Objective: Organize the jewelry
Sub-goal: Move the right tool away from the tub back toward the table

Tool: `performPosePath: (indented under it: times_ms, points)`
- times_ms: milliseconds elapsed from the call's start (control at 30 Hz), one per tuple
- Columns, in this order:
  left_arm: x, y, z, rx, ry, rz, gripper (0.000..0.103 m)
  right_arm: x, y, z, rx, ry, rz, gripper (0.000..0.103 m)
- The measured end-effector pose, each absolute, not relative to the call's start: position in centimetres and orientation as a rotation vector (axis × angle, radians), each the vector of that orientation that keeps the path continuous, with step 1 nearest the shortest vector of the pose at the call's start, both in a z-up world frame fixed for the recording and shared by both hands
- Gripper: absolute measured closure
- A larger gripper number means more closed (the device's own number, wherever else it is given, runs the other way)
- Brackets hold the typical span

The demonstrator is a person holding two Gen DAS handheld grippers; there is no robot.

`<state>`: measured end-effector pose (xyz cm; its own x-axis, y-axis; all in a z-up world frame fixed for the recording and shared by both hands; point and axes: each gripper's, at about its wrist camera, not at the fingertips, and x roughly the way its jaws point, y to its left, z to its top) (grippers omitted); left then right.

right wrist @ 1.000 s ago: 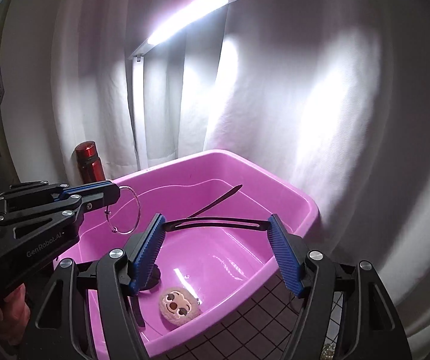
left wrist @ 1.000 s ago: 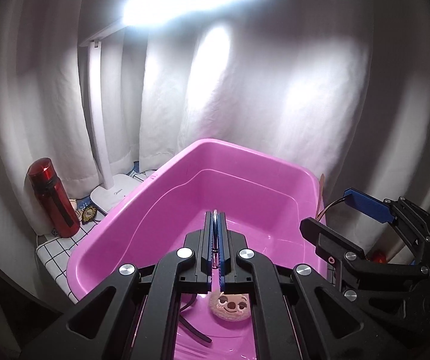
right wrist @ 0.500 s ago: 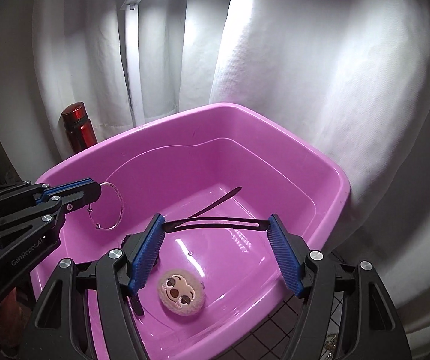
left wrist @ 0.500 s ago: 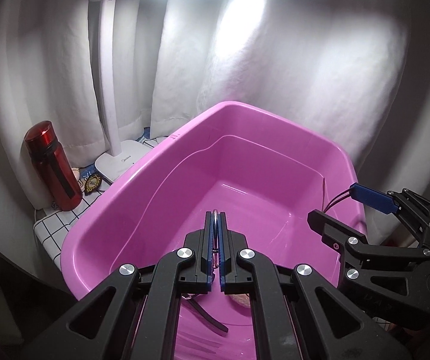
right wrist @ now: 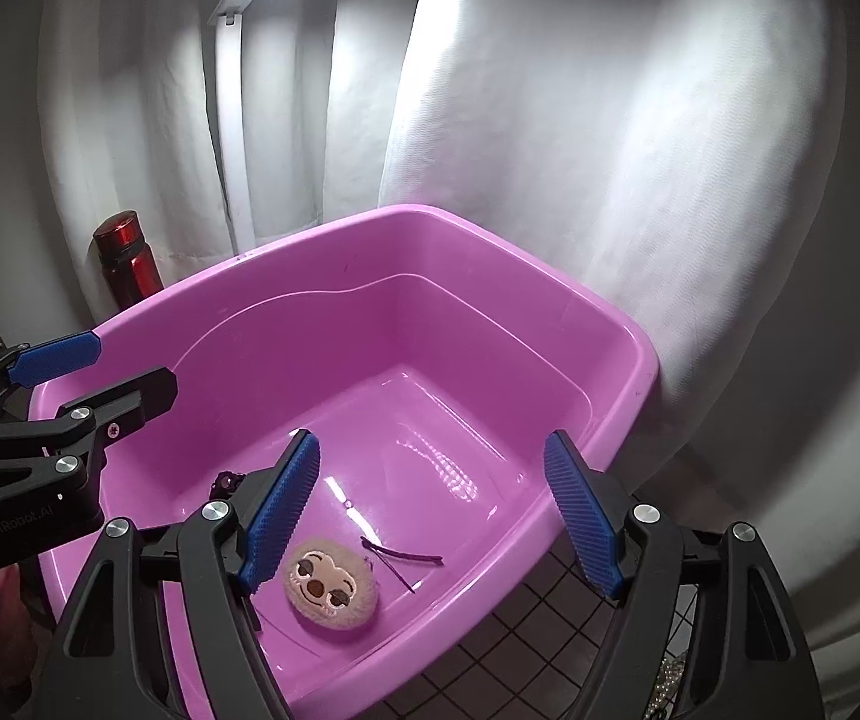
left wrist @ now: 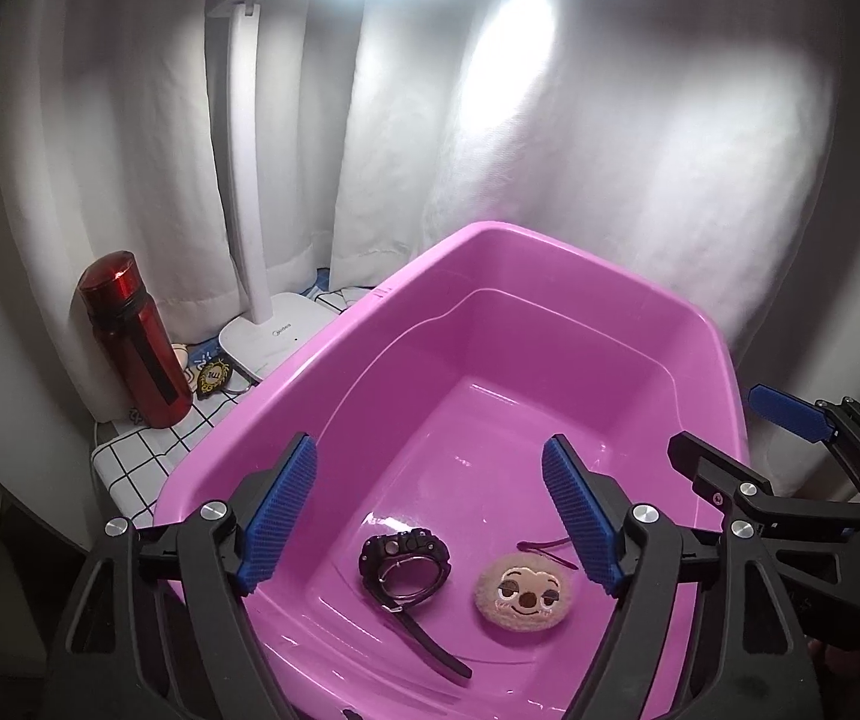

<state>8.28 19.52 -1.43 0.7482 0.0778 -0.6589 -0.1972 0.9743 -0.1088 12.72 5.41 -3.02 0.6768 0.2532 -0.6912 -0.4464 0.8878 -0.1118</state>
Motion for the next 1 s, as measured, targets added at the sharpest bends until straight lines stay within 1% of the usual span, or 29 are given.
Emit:
performPosePath:
  times_ms: [100,267,667,1000]
  points:
    - [8.2,19.6,-1.4,-0.193,0.709,0.158,0.025,12.5,5.0,-3.0,-0.269,0.728,0.391,0.029]
    - [7.8,19.6,-1.3,-0.207,0.702,0.173,0.019,11.9,4.3,-2.9,-0.25,0.729,0.38,0.029]
    - [6.4,18.4,-0.7,-0.228,0.7,0.178,0.013,9.5,2.2,-2.6,-0.191,0.711,0.365,0.029]
    - [5.2,14.6,0.2,-0.219,0.689,0.116,0.011,6.0,-3.1,-2.2,-0.129,0.695,0.303,0.029]
